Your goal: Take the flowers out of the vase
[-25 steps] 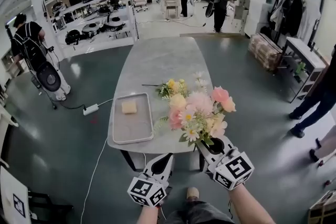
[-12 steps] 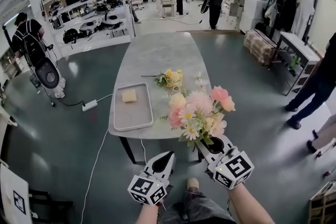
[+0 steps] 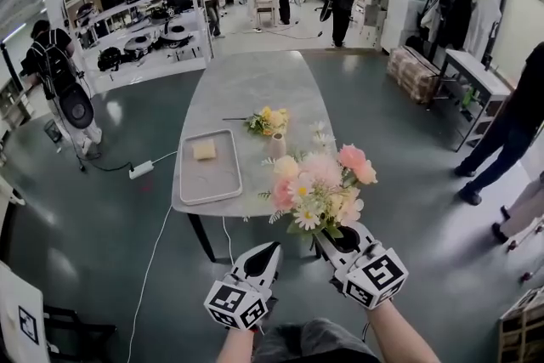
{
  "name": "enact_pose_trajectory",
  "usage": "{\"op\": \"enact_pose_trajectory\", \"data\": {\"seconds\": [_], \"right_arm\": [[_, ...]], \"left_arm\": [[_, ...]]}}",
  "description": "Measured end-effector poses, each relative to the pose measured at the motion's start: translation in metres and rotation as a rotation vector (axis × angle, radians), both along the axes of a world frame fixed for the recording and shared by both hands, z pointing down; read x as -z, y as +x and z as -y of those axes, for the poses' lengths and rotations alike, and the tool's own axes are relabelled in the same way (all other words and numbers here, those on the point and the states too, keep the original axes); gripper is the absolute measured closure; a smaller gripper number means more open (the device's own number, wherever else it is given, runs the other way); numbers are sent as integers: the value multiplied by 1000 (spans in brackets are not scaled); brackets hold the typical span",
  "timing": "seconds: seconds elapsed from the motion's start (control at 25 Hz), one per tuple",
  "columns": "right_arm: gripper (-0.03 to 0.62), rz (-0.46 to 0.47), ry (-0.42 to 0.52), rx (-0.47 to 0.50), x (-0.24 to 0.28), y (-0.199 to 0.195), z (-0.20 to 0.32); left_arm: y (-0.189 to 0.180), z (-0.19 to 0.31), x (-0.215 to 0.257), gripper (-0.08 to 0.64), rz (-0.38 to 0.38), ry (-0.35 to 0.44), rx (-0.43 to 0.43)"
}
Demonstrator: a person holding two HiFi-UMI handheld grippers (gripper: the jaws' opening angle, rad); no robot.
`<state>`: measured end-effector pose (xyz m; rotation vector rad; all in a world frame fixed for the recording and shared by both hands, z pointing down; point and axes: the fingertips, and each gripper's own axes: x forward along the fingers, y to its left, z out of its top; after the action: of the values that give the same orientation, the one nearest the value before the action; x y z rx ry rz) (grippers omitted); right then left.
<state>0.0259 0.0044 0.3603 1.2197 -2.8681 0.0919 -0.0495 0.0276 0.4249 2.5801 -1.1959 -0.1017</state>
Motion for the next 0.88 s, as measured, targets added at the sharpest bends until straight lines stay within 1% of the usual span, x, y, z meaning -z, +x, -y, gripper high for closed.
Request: {"op": "enact_pose_trajectory", "data": {"seconds": [0.24,0.64,0.88], "right_arm": [[532,-1,2,5,6,12,1],[532,-2,-4,14,0,16,5],[532,11,-1,9,-2,17,6]], "left_arm": [[18,-1,7,546,10,2,-18],[18,6,3,546,1,-9,2],[23,6,1,546,8,-9,-17]]}}
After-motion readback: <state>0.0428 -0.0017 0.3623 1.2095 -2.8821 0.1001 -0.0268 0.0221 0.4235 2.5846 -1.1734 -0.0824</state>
